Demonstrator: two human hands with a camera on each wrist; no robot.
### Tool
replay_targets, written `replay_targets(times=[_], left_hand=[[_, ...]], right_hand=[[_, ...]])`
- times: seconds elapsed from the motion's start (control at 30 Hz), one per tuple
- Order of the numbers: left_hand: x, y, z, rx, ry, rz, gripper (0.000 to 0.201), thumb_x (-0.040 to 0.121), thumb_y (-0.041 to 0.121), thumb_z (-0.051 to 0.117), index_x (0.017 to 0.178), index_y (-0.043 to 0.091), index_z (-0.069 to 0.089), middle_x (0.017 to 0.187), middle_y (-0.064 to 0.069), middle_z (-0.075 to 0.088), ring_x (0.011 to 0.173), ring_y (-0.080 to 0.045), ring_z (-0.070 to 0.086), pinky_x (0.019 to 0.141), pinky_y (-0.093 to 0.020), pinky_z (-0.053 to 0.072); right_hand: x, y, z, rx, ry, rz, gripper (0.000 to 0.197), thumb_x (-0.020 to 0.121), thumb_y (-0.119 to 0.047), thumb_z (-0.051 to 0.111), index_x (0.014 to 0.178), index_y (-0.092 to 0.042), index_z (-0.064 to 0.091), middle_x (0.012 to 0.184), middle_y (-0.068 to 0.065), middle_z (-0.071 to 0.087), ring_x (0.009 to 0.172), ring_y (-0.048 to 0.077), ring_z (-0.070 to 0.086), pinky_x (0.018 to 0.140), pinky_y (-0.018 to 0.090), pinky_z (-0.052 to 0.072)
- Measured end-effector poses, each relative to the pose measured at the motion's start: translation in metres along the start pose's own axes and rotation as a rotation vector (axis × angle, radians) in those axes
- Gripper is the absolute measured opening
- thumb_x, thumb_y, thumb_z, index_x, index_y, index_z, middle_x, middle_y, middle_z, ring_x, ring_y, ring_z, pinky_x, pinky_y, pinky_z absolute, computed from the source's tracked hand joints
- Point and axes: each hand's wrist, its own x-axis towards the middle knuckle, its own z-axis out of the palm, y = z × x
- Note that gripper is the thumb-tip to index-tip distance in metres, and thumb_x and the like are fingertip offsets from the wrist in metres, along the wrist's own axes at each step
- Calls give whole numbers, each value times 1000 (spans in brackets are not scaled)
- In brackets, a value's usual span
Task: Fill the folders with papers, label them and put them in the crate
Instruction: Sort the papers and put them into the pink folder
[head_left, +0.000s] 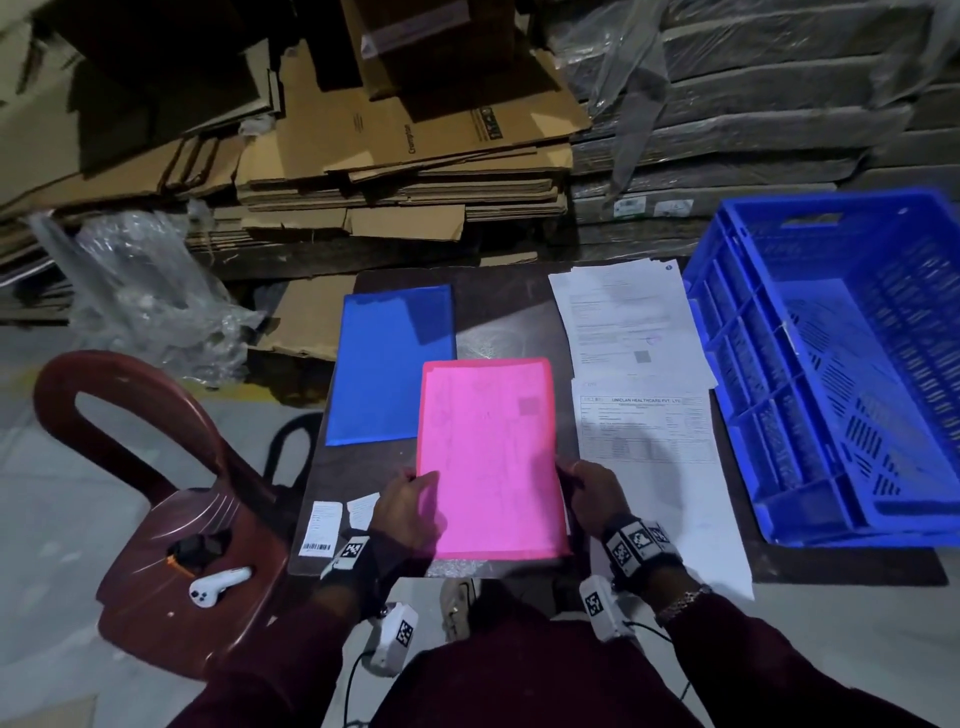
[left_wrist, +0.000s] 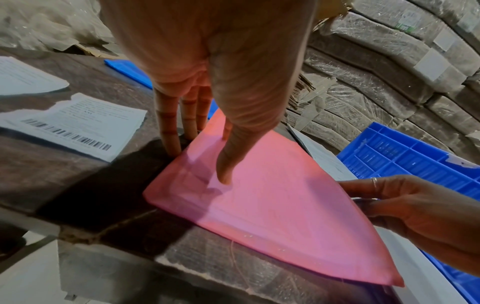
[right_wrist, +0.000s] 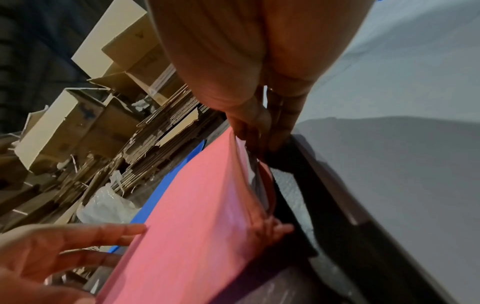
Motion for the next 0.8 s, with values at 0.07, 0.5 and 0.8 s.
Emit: replay_targets(times=[0.07,0.5,0.8], left_hand=[[-1,-1,-1,-10,-14,-34,51,70,11,71,120,10,63,113,-18,61,98,-33,62,74,-33,55],[5,-15,6,-101,-183,-82,129,53,37,93,153,37,13,146,-7,40,122,-25,52,98,-39,49],[4,-23,6,33,-219,-44,136,54,34,94,156,21,4,160,-19,10,143,-38,28,103,-52,46]], right_hand=[[1,-3,0,5,22,24,39,91,6,47,121,-7,68,119,14,68,112,30,62,96,32,47],[11,-11,31,-174,-314,-7,82,102,-37,43,154,-5,-11,163,12,-10,151,25,-7,123,43,-3],[-22,-9,-9,-136,-331,34,75,90,-7,55,155,-16,19,134,15,59,119,35,58,99,44,47]])
